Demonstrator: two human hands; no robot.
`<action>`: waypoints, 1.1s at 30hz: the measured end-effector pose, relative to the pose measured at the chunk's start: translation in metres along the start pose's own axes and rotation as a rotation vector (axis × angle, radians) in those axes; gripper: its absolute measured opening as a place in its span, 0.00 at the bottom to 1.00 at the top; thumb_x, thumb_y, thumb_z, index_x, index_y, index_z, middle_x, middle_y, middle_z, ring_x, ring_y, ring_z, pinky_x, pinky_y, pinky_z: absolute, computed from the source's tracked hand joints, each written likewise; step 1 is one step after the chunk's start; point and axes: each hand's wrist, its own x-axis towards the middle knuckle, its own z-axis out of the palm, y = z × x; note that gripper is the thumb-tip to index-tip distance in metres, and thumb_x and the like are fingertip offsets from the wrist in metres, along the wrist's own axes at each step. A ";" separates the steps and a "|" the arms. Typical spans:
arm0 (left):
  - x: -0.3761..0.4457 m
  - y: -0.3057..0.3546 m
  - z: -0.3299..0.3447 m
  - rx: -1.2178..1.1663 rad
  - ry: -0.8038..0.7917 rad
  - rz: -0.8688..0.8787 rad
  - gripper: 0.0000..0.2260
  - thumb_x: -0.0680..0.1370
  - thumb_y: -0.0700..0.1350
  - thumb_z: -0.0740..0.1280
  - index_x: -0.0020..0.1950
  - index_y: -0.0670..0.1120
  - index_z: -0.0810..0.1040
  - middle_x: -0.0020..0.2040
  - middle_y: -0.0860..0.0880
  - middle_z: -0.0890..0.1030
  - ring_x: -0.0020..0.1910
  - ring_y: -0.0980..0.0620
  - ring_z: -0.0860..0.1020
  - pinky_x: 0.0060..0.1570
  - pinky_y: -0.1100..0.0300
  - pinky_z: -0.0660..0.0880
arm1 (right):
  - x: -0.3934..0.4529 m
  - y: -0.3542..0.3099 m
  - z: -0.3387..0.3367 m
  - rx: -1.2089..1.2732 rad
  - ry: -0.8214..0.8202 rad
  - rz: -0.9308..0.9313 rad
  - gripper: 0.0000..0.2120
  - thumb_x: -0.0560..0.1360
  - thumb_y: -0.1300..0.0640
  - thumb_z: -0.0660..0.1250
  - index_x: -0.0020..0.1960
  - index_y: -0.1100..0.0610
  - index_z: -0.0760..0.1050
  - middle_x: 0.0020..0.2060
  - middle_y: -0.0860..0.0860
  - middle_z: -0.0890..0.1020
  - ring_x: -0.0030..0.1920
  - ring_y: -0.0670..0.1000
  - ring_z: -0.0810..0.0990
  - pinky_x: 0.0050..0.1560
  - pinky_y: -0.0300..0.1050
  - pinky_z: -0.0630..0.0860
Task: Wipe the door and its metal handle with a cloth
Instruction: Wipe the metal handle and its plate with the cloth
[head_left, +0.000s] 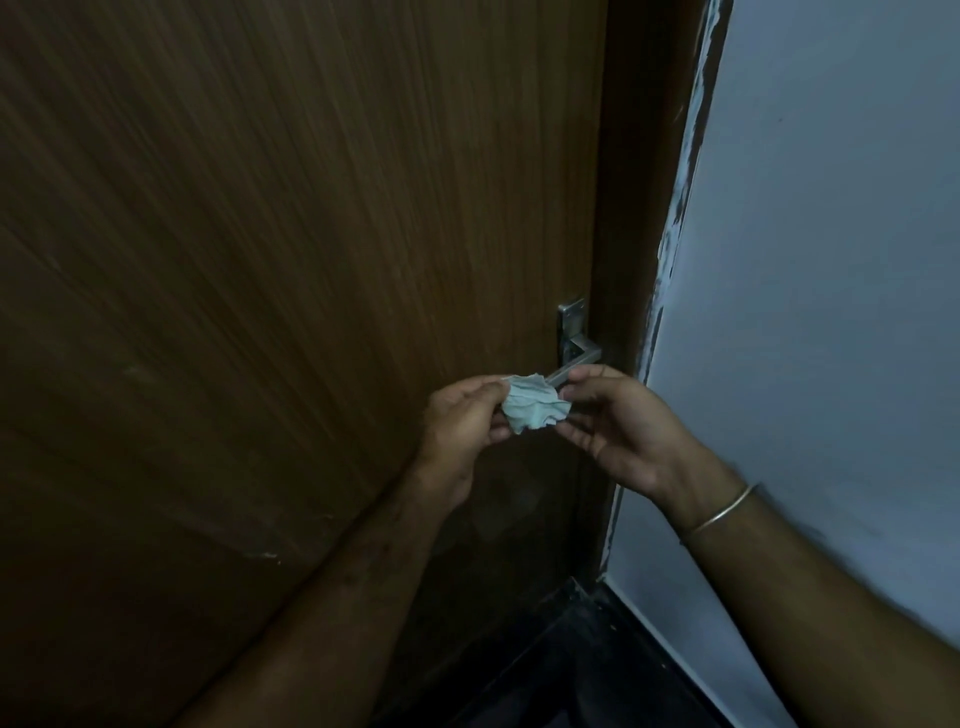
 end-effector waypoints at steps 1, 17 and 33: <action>-0.001 0.002 -0.001 0.007 0.007 0.025 0.09 0.81 0.44 0.64 0.56 0.48 0.83 0.47 0.50 0.87 0.45 0.55 0.86 0.40 0.62 0.80 | -0.001 -0.001 0.001 -0.023 0.000 -0.017 0.10 0.73 0.67 0.66 0.51 0.57 0.77 0.53 0.58 0.83 0.57 0.59 0.82 0.51 0.49 0.81; -0.017 0.016 -0.003 0.166 0.058 0.213 0.04 0.79 0.41 0.68 0.50 0.50 0.80 0.46 0.50 0.85 0.43 0.57 0.85 0.38 0.64 0.80 | -0.030 -0.009 0.014 -0.624 -0.065 -0.368 0.06 0.72 0.50 0.72 0.49 0.49 0.82 0.45 0.44 0.85 0.47 0.43 0.84 0.44 0.37 0.81; -0.017 0.015 -0.008 0.480 -0.015 0.365 0.15 0.77 0.35 0.66 0.49 0.57 0.78 0.48 0.56 0.81 0.44 0.66 0.80 0.37 0.70 0.78 | -0.027 -0.031 0.014 -0.291 -0.137 0.076 0.05 0.75 0.57 0.70 0.47 0.57 0.84 0.42 0.53 0.85 0.37 0.47 0.80 0.35 0.38 0.78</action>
